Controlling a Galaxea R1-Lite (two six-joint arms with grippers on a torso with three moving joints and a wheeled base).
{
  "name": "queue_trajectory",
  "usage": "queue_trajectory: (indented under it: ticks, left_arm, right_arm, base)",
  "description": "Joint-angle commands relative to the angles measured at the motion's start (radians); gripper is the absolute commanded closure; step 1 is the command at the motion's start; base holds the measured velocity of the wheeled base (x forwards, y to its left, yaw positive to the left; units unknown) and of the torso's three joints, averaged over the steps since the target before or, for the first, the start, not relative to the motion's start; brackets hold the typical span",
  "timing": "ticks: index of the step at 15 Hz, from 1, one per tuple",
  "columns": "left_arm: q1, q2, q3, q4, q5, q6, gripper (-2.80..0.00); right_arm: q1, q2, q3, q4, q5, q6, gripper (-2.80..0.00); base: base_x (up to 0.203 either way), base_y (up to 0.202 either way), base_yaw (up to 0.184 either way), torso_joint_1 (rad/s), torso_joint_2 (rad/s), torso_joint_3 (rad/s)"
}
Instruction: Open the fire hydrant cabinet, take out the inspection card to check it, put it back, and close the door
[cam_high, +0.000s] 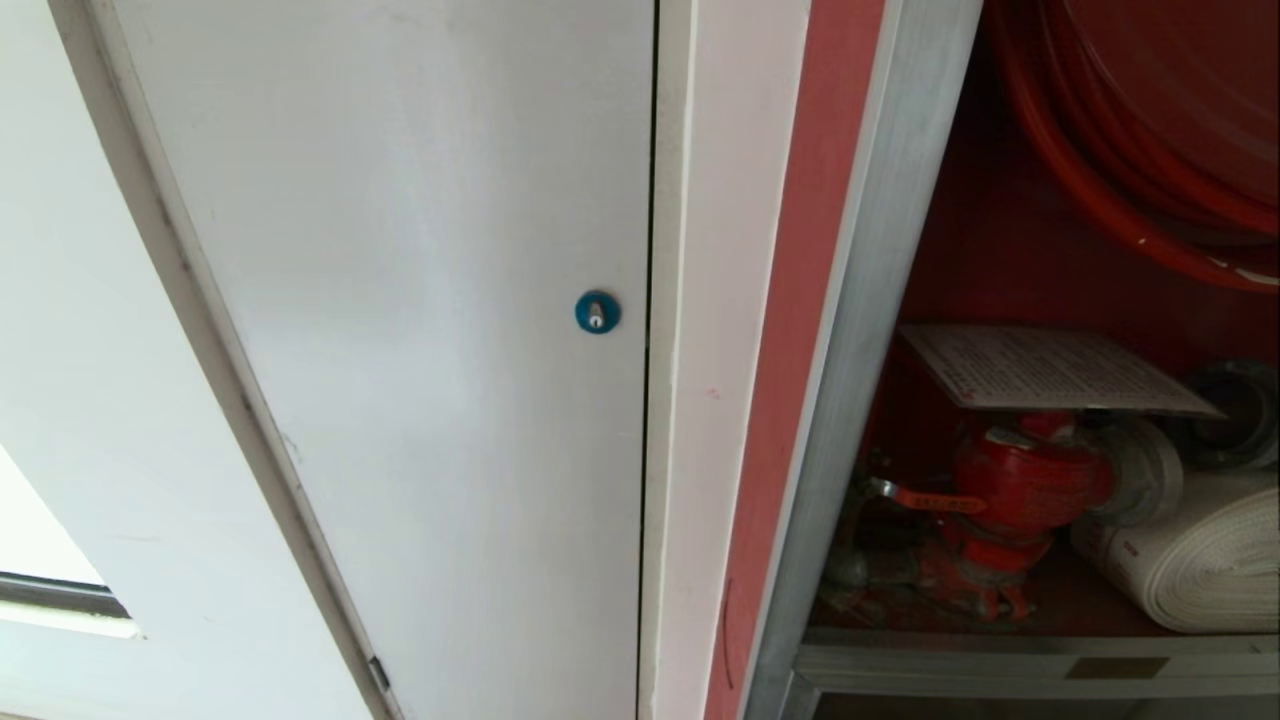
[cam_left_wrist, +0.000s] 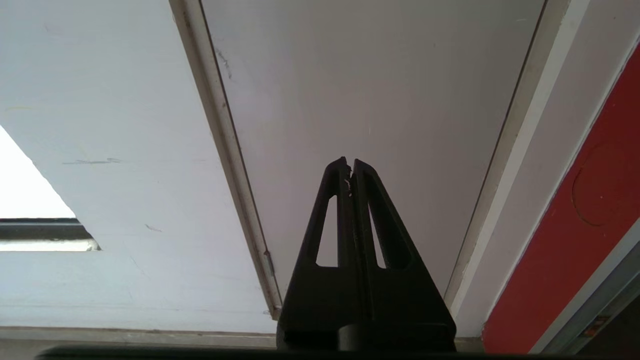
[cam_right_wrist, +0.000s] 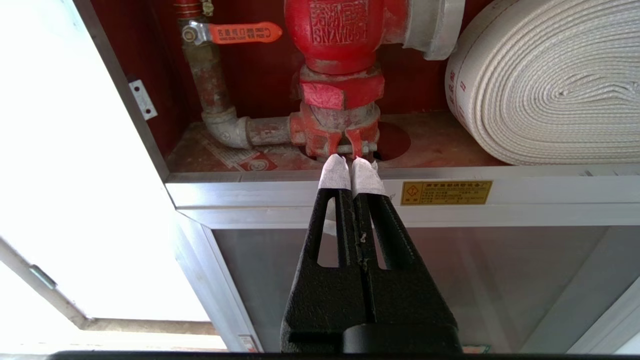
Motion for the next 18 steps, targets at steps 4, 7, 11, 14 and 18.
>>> queue_trajectory:
  ticks: [4,7,11,14,18]
  left_arm:
    - [0.0,0.0,0.012,0.0,-0.001,0.0,0.0]
    - [0.0,0.0,0.012,0.0,-0.002,0.0,0.0]
    - [0.0,0.001,0.012,0.0,-0.001,0.0,0.0]
    - [0.0,0.001,0.013,0.0,-0.002,0.009,0.0]
    - [0.0,0.0,0.012,0.0,-0.002,0.002,0.0]
  right_arm:
    - [0.0,0.0,0.002,-0.006,0.0,0.001,0.0]
    - [0.0,0.0,0.0,-0.006,0.0,0.001,0.0]
    - [0.0,0.0,0.0,-0.006,0.0,0.001,0.0]
    - [0.0,0.0,0.002,-0.006,0.0,0.001,0.0]
    - [0.0,0.0,0.0,-0.005,0.0,-0.002,0.0]
  base:
    - [0.0,0.0,0.0,0.0,0.0,0.0]
    - [0.0,0.0,0.0,0.0,0.0,0.0]
    - [0.0,0.0,0.0,0.0,0.0,0.0]
    - [0.0,0.0,0.0,0.0,0.0,0.0]
    - [0.0,0.0,0.0,0.0,0.0,0.0]
